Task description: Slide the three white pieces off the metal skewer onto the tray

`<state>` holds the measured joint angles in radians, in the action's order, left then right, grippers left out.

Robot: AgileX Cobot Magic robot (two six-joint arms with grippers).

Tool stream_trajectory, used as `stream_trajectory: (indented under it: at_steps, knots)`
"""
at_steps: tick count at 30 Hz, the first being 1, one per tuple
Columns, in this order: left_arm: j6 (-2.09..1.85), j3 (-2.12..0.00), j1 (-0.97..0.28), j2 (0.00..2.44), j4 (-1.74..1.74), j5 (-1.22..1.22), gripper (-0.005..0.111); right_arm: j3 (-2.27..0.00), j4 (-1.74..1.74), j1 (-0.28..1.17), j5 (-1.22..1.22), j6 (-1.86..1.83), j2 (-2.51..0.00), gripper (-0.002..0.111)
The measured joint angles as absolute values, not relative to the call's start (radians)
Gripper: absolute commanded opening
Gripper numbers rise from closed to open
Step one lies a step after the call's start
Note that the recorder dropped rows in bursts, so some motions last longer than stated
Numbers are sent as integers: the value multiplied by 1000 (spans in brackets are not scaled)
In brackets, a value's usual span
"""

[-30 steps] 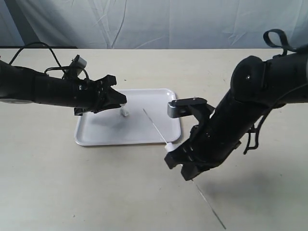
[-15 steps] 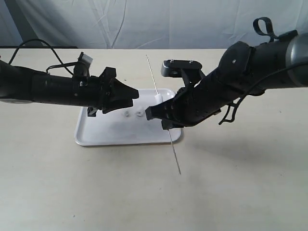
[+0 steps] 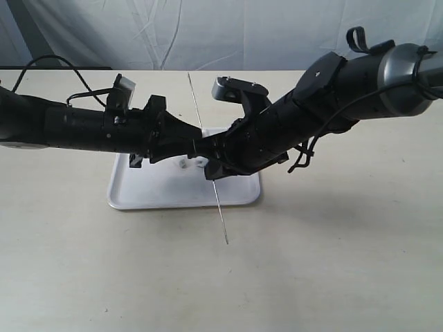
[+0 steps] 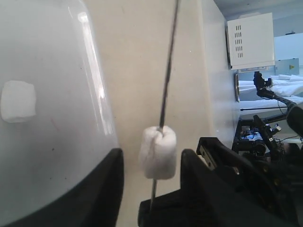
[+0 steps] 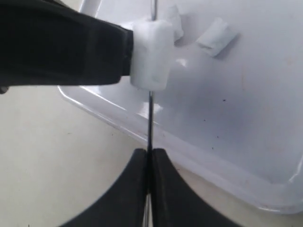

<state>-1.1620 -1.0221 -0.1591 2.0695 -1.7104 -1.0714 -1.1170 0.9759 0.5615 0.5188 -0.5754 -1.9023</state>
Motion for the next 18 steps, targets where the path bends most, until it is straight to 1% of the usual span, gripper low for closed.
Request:
stream_trajectory:
  at_steps: [9, 14, 18]
  knots:
    - [-1162, -1022, -159, 2069, -1710, -1069, 38, -1117, 1060, 562, 528, -660, -1913, -1]
    - [-1162, -1022, -159, 2069, -1710, -1069, 27, -1117, 1076, 562, 549, -671, -1913, -1]
    - [-1162, -1022, -159, 2069, -1710, -1071, 26, -1117, 1080, 562, 557, -672, -1913, -1]
